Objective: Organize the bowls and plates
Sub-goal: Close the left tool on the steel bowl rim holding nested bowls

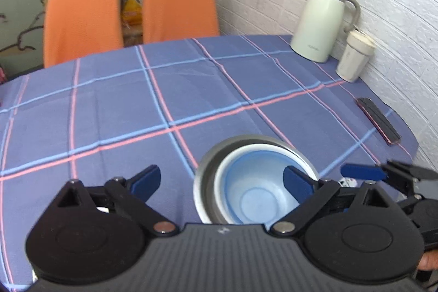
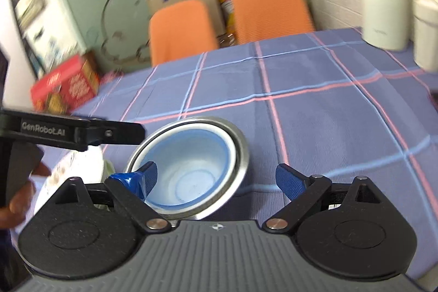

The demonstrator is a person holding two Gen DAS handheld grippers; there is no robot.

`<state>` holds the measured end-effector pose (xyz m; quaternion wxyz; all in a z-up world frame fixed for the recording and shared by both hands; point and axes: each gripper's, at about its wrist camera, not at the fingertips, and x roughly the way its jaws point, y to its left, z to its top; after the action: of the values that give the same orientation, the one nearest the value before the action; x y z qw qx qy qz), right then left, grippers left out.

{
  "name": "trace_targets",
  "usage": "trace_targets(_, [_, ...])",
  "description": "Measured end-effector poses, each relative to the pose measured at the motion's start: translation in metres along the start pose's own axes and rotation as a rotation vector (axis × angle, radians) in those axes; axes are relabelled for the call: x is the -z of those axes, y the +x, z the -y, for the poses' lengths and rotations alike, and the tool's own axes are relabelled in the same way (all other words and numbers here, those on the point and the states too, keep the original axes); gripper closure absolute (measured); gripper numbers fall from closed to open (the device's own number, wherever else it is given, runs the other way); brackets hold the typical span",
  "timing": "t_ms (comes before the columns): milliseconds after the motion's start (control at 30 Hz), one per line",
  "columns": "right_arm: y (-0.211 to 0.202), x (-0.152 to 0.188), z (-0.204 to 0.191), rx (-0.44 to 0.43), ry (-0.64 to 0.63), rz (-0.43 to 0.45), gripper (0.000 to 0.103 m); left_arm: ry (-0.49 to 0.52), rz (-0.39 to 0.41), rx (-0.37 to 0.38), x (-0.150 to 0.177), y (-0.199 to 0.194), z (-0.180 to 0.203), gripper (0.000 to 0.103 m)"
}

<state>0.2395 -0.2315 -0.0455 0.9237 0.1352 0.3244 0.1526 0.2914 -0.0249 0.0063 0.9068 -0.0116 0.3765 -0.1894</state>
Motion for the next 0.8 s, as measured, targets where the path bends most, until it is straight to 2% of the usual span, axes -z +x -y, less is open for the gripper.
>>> trace_targets(167, [-0.001,0.009,0.002,0.028,0.084,0.072,0.022,-0.027,0.023,0.003,0.001,0.000,-0.001,0.008])
trace_targets(267, [0.003,0.009,-0.001,0.054,0.070,0.066,0.022,0.006,0.010,-0.008,-0.001,0.007,0.000,0.008])
trace_targets(367, [0.011,0.009,-0.003,0.076,0.044,0.048,0.021,0.041,-0.030,-0.015,-0.004,0.022,-0.001,0.008])
trace_targets(500, [0.024,0.010,-0.006,0.087,0.018,0.005,0.021,0.073,-0.145,0.038,-0.010,0.049,-0.006,0.008])
trace_targets(600, [0.035,0.011,-0.010,0.099,-0.003,-0.043,0.021,0.098,-0.224,0.040,-0.014,0.069,-0.009,0.008])
trace_targets(800, [0.047,0.013,-0.011,0.100,0.020,-0.081,0.020,0.151,-0.266,0.015,-0.015,0.090,-0.011,0.008])
